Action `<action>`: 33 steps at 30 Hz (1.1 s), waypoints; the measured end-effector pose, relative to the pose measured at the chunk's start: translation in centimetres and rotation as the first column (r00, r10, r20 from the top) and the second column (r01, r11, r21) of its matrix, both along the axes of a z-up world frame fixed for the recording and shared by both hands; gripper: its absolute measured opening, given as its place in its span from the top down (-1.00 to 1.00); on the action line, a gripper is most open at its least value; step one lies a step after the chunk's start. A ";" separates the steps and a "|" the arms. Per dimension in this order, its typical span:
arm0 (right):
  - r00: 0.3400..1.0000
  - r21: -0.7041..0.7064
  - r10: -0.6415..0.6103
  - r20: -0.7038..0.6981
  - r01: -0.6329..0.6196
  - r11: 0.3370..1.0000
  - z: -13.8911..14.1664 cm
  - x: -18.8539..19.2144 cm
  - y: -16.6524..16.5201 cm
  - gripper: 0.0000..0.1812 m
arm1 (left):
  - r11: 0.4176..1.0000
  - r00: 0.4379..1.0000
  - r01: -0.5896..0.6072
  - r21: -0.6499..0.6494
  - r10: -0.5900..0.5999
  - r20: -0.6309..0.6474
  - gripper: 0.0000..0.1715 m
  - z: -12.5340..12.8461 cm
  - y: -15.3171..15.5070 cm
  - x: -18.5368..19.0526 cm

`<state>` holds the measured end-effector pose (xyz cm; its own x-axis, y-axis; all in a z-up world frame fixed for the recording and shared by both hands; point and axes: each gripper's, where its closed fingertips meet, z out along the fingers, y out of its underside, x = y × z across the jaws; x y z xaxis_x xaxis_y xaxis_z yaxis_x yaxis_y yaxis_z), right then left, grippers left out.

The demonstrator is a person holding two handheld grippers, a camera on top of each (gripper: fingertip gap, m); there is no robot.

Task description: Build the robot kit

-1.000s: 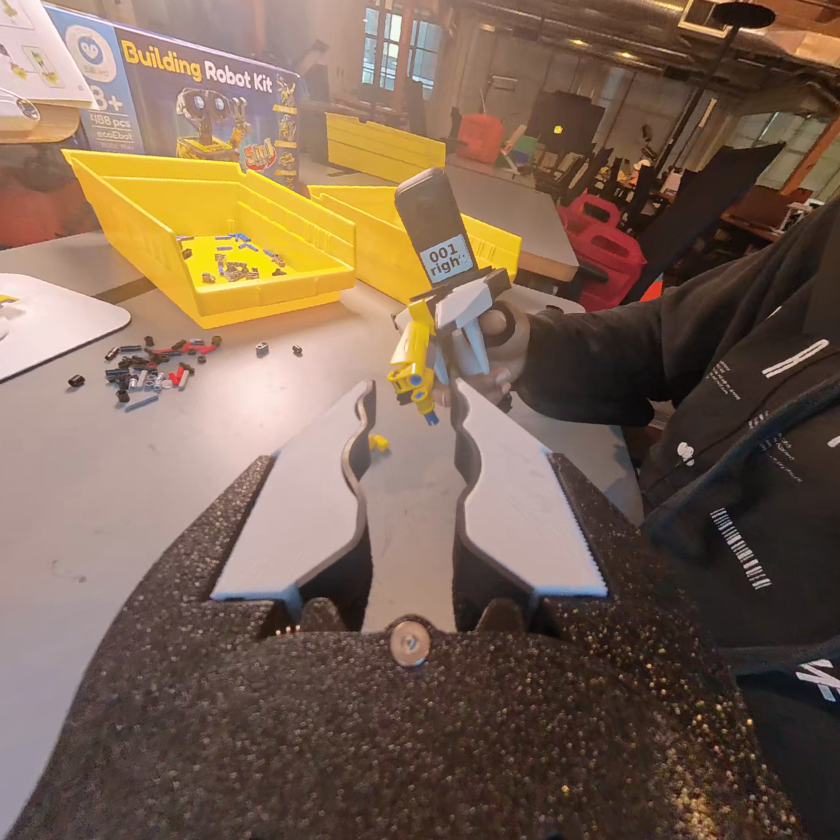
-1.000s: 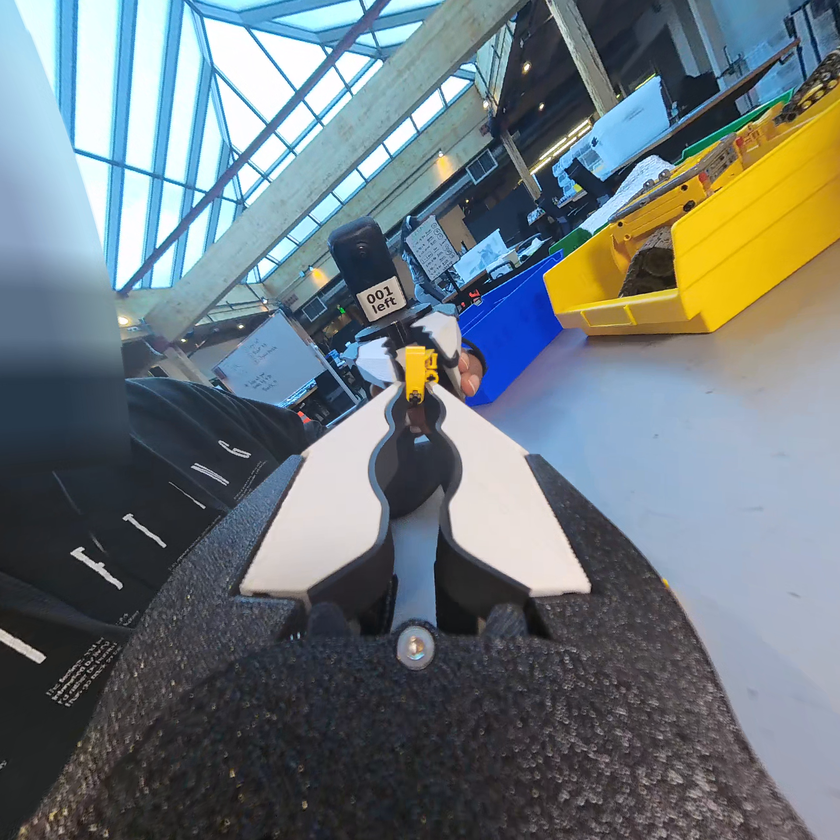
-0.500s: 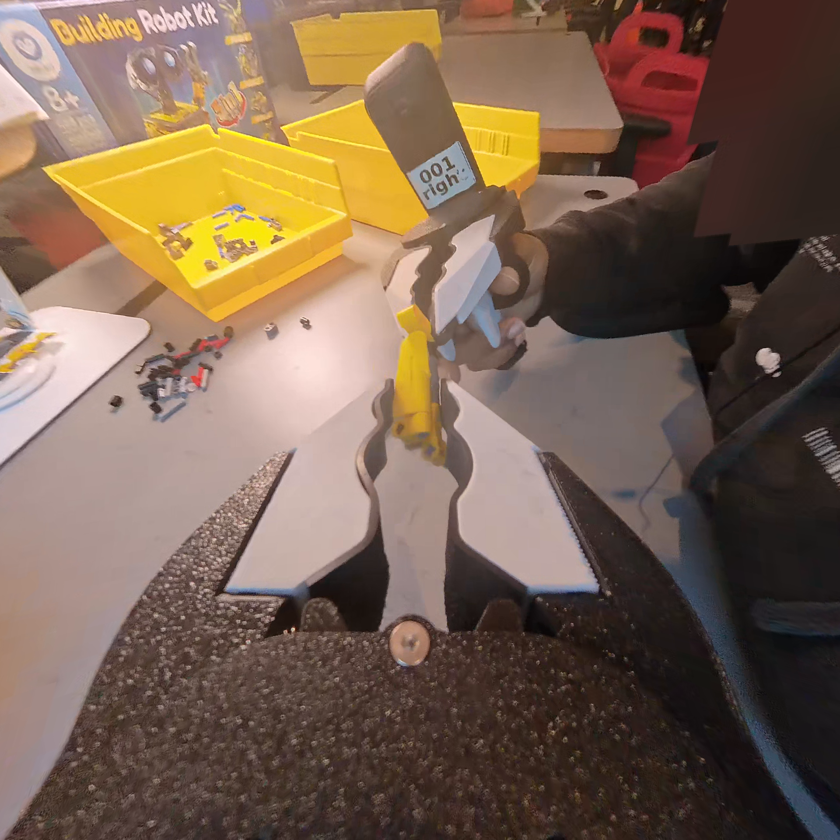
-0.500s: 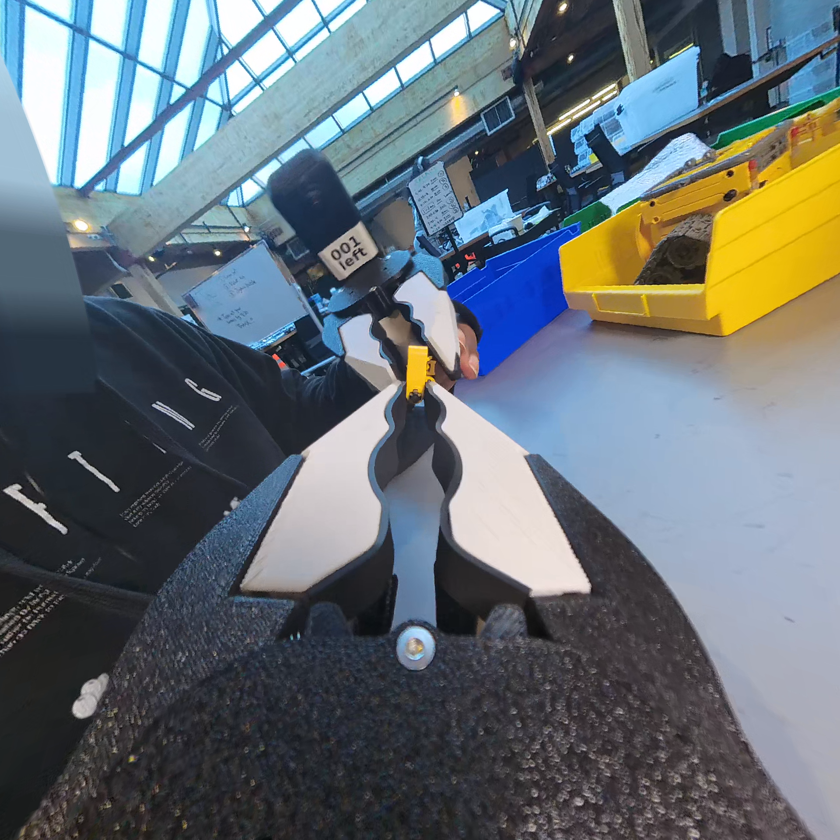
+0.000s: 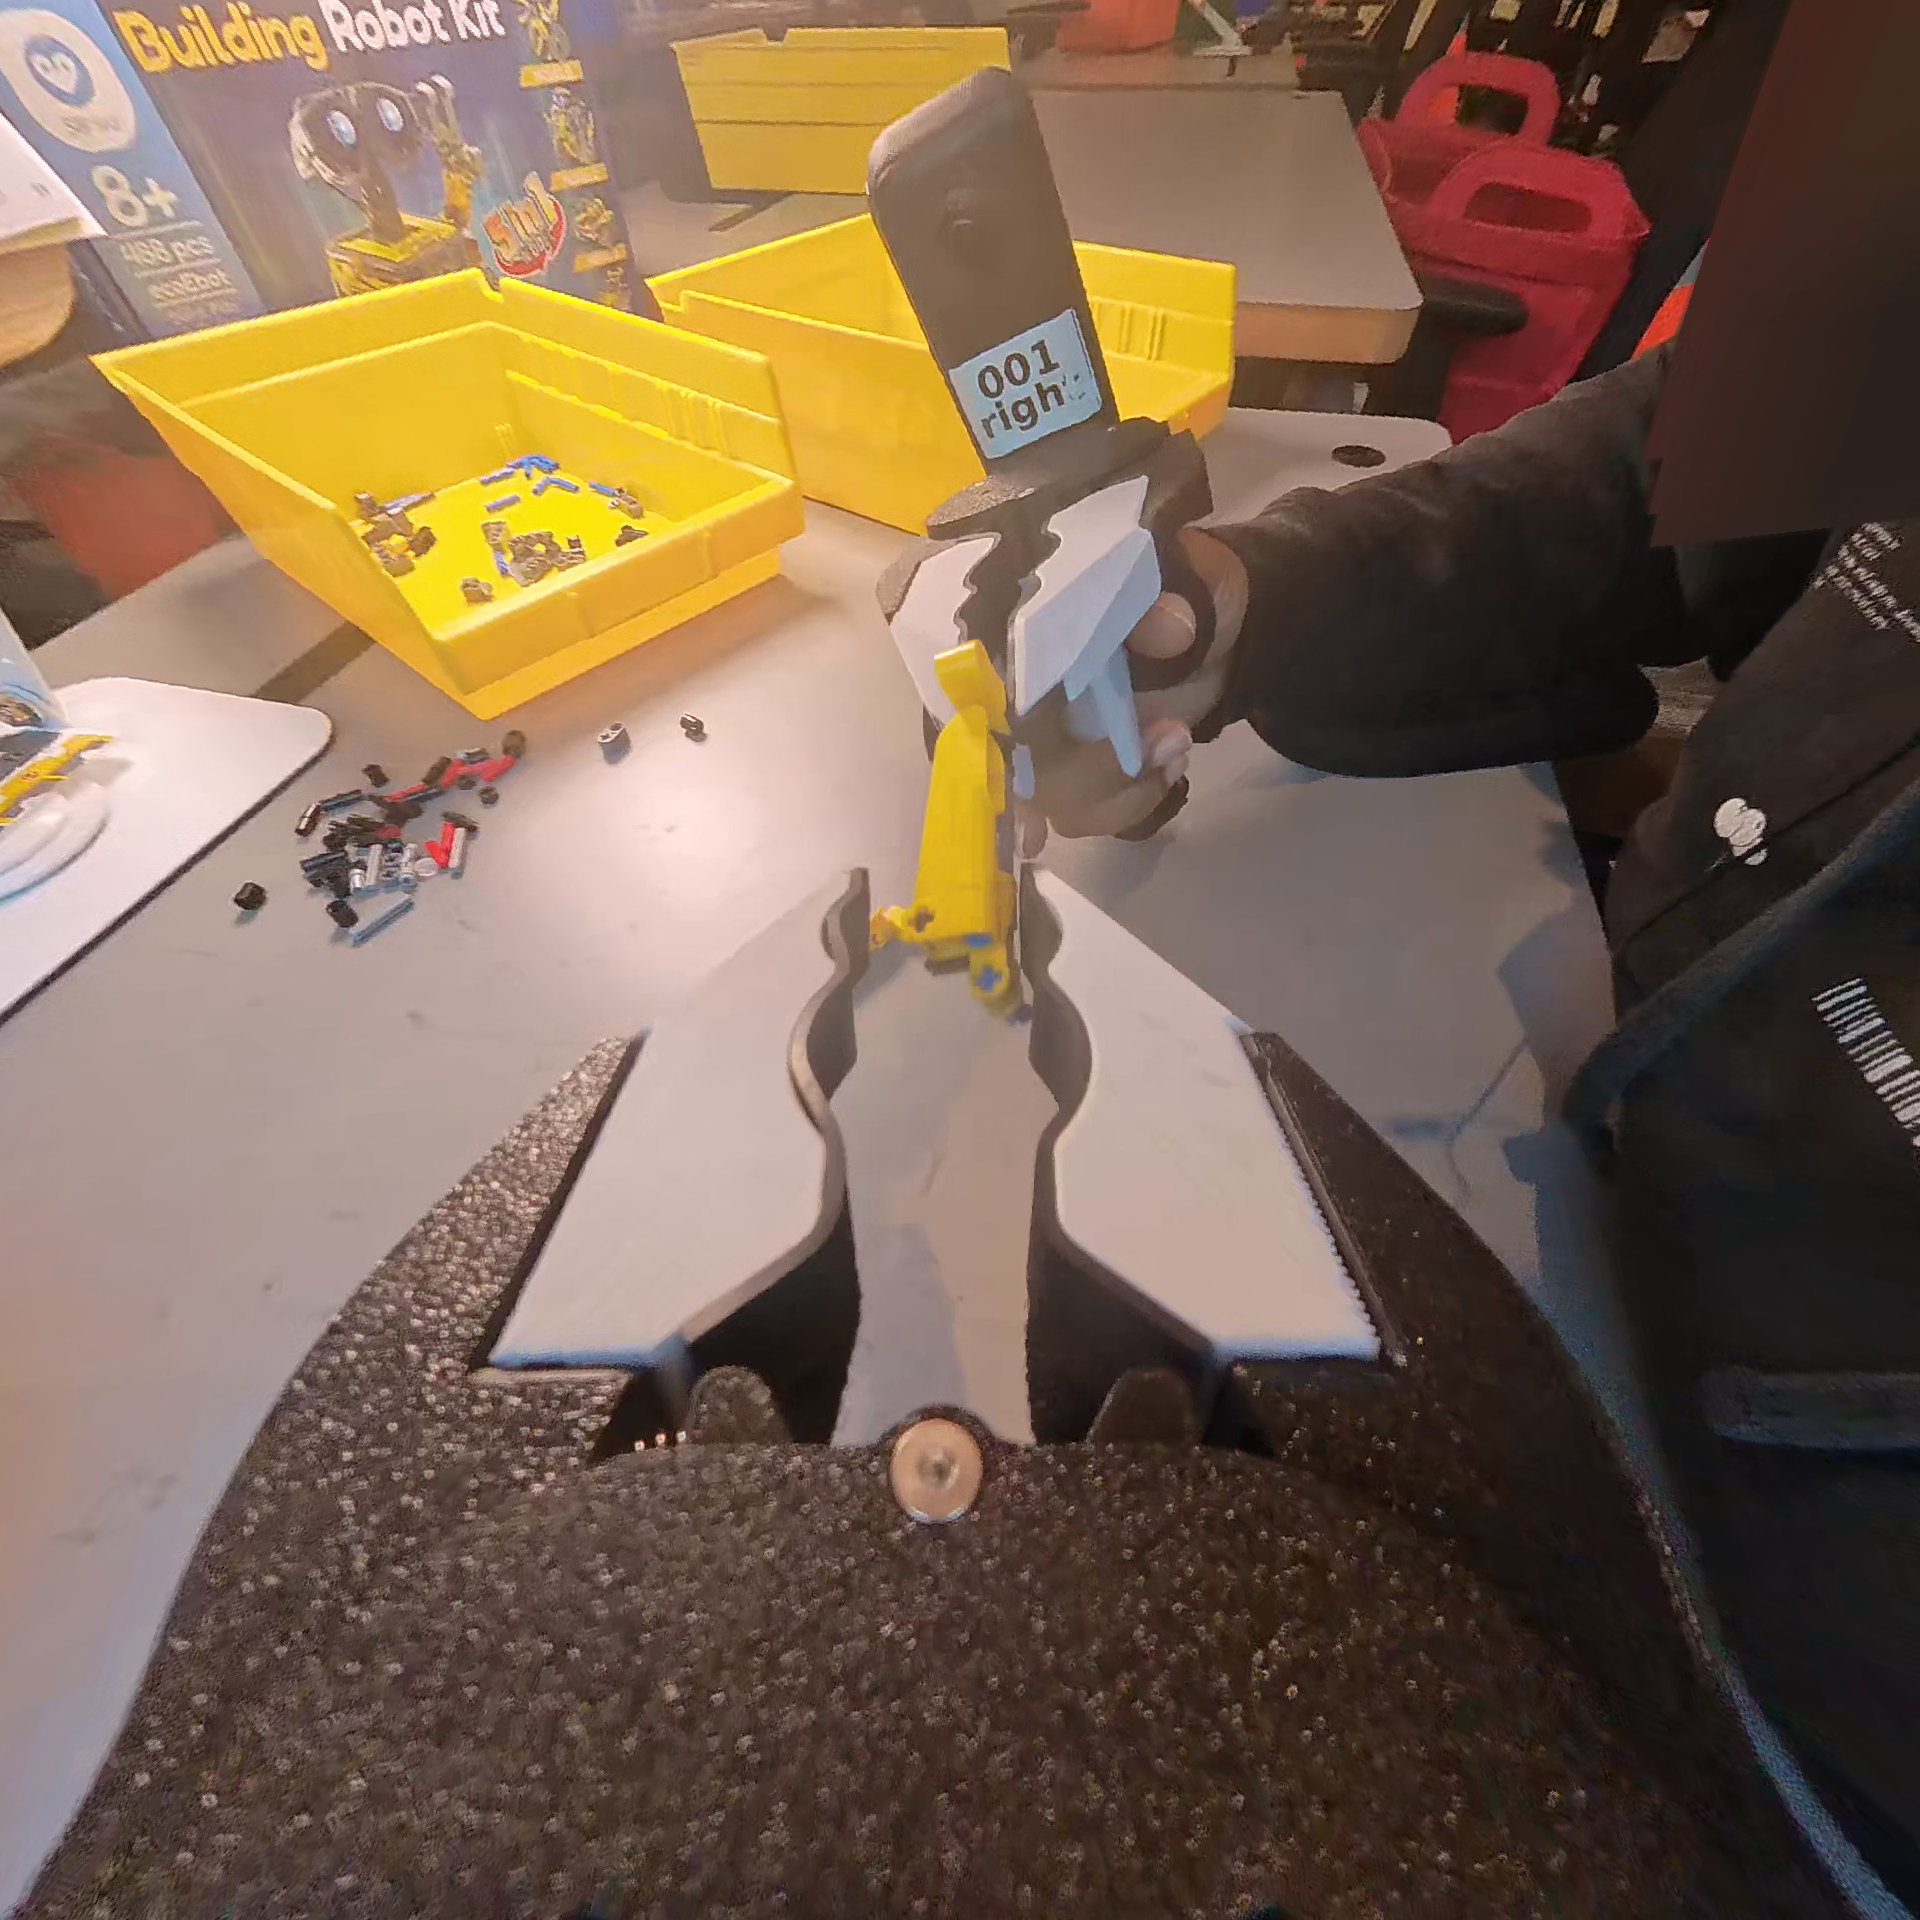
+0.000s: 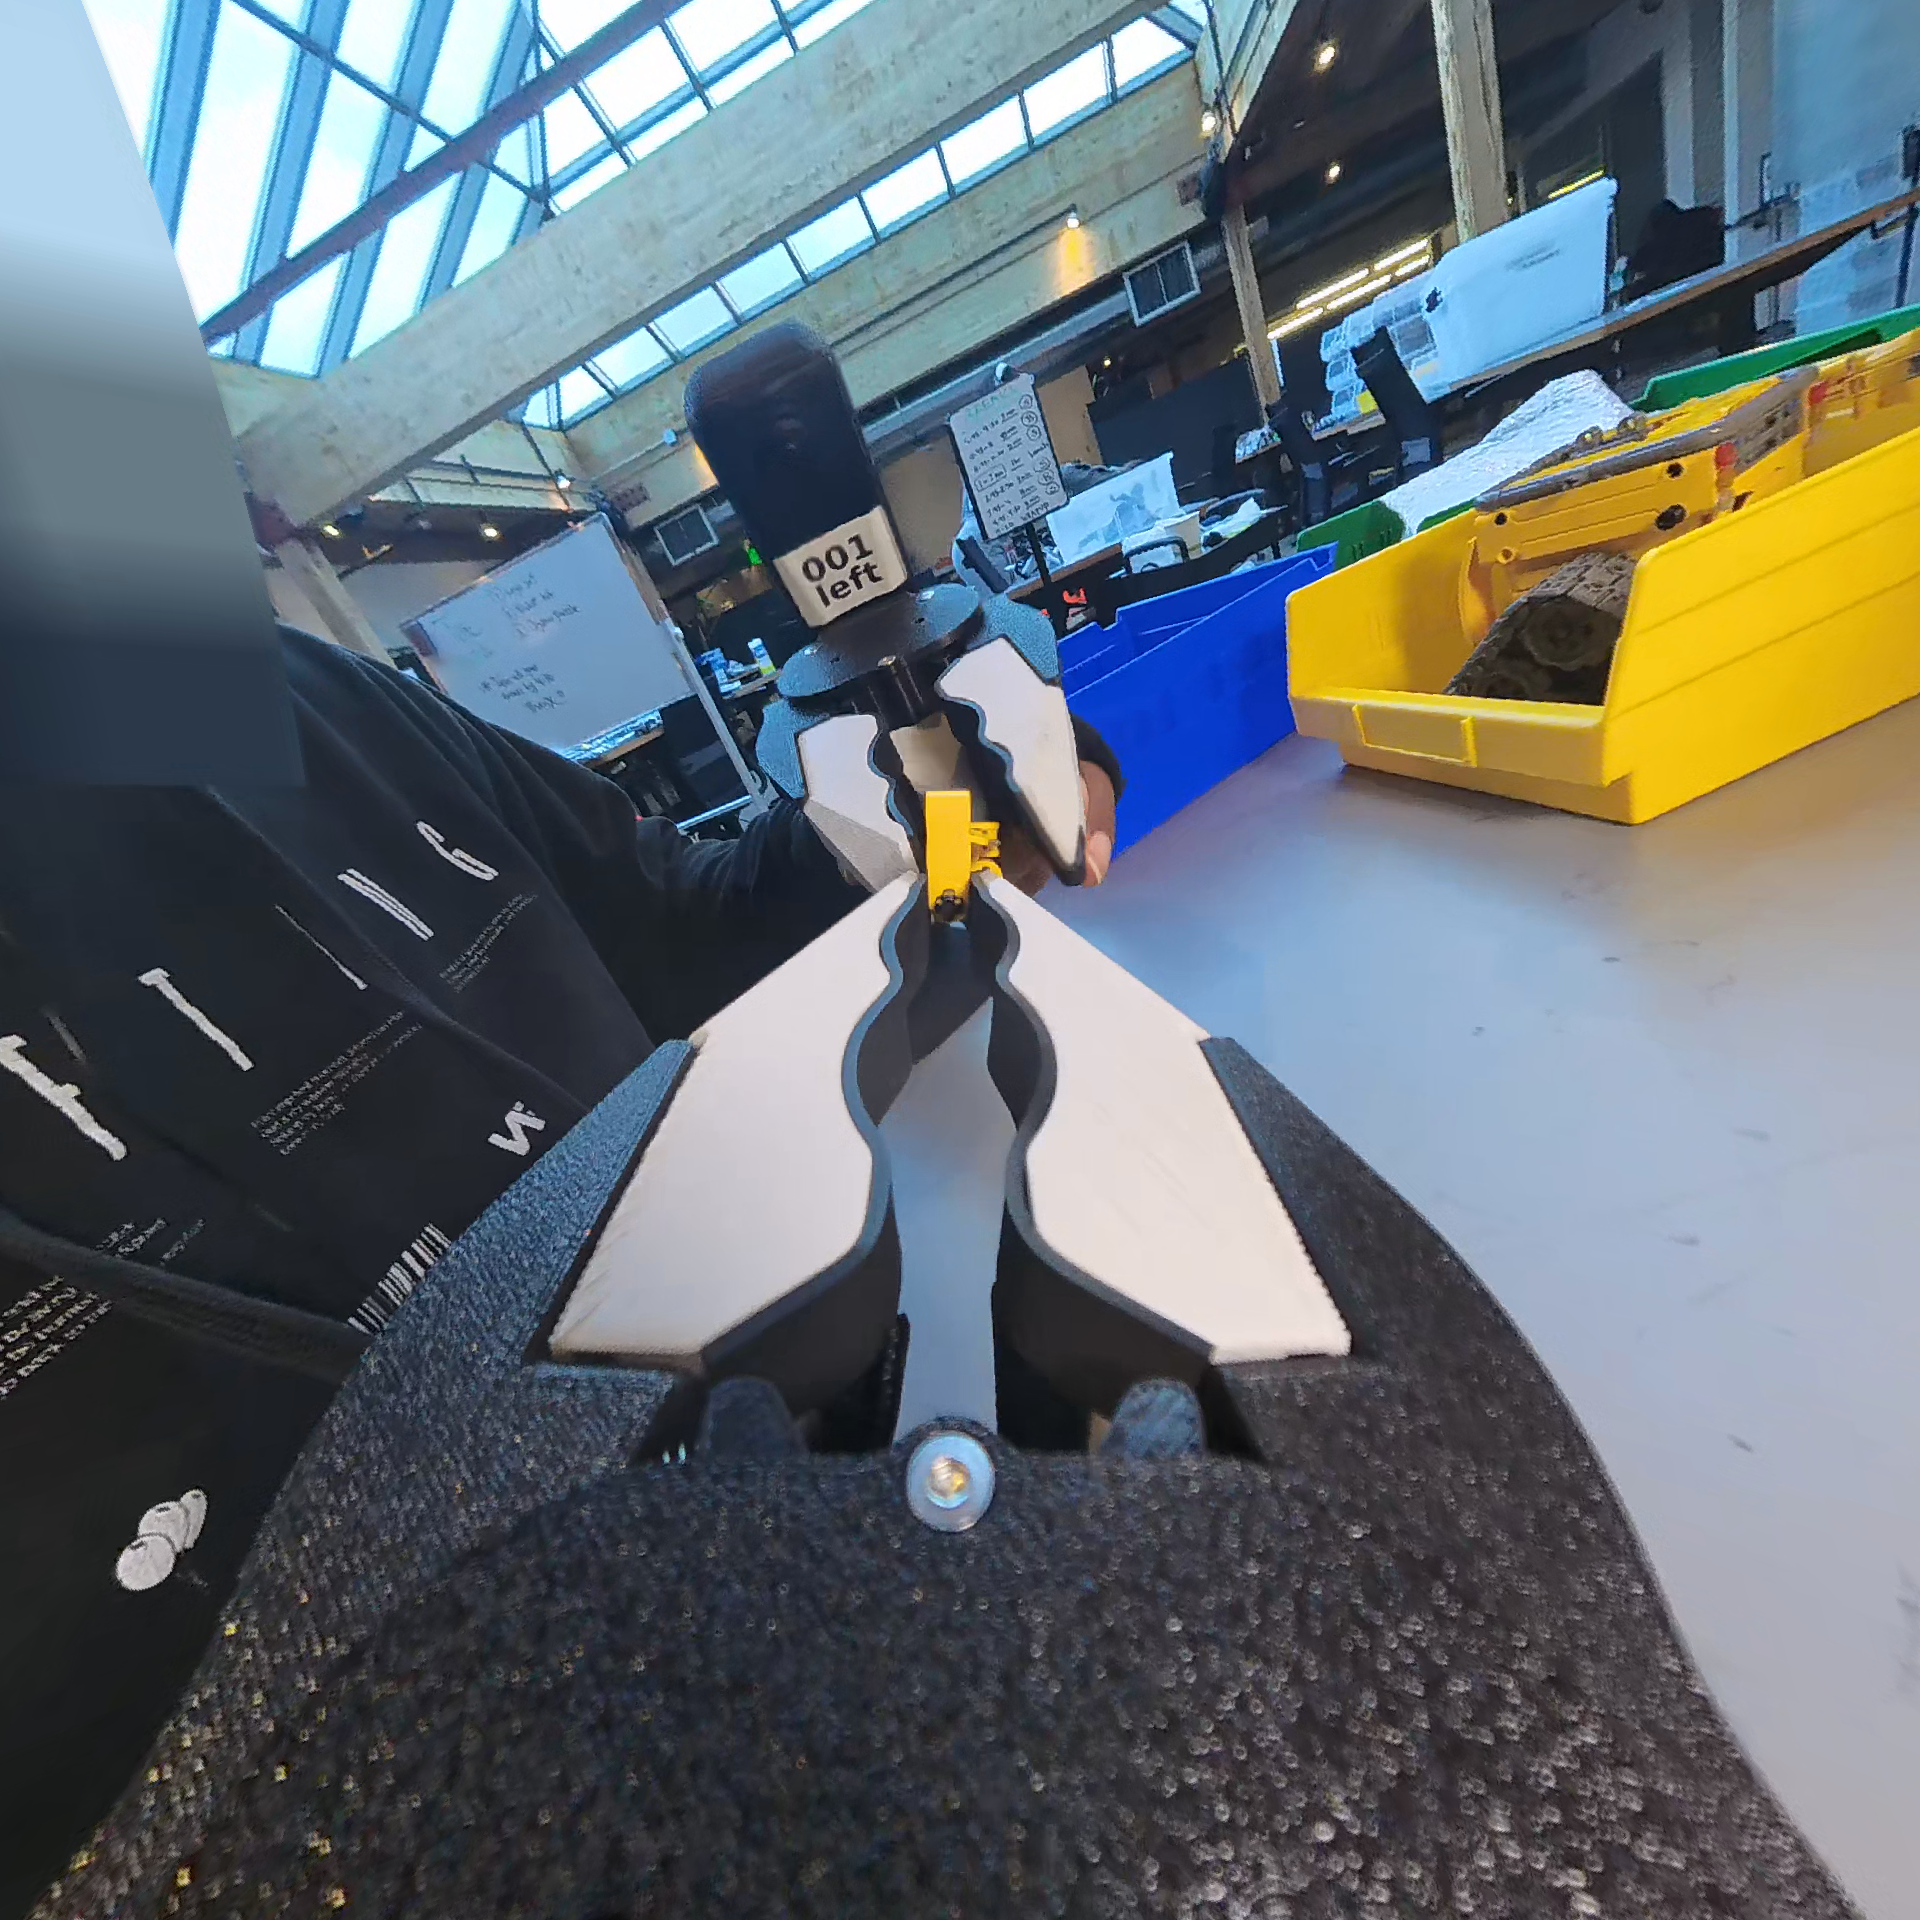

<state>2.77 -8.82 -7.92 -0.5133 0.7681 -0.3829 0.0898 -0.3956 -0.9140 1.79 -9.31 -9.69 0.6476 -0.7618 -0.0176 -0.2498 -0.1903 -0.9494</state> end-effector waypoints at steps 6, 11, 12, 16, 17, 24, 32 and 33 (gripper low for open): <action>0.998 0.016 -0.011 -0.068 0.013 1.000 0.9 0.5 0.2 0.92 | 0.984 0.961 0.122 -0.127 -0.086 0.263 0.71 1.2 -1.2 0.3; 0.996 0.064 -0.015 -0.083 0.020 0.998 0.8 0.5 -0.1 0.92 | 0.984 0.941 0.126 -0.128 -0.078 0.328 0.78 2.1 -1.0 0.3; 0.997 0.078 -0.015 -0.081 0.022 0.997 0.6 0.4 -0.3 0.92 | 0.985 0.944 0.118 -0.124 -0.073 0.320 0.82 2.0 -0.9 0.4; 0.996 0.094 -0.022 -0.083 0.030 0.995 0.5 0.3 -0.4 0.92 | 0.993 0.966 0.083 -0.081 -0.060 0.251 0.83 1.8 -0.7 0.4; 0.996 0.094 -0.024 -0.083 0.031 0.995 0.5 0.3 -0.4 0.92 | 0.996 0.973 0.070 -0.060 -0.055 0.225 0.83 1.9 -0.7 0.3; 0.996 0.062 -0.020 -0.086 0.025 0.998 0.7 0.3 -0.3 0.92 | 0.999 0.992 0.022 0.035 -0.027 0.122 0.83 2.2 -0.6 0.3; 0.993 0.037 -0.030 -0.112 0.034 0.999 1.2 0.6 0.1 0.92 | 1.000 0.980 0.021 0.020 -0.024 0.198 0.66 2.7 -0.7 -0.3; 0.992 0.032 -0.032 -0.121 0.036 0.999 1.3 0.6 0.2 0.92 | 1.000 0.975 0.029 -0.005 -0.027 0.222 0.68 2.6 -0.7 -0.4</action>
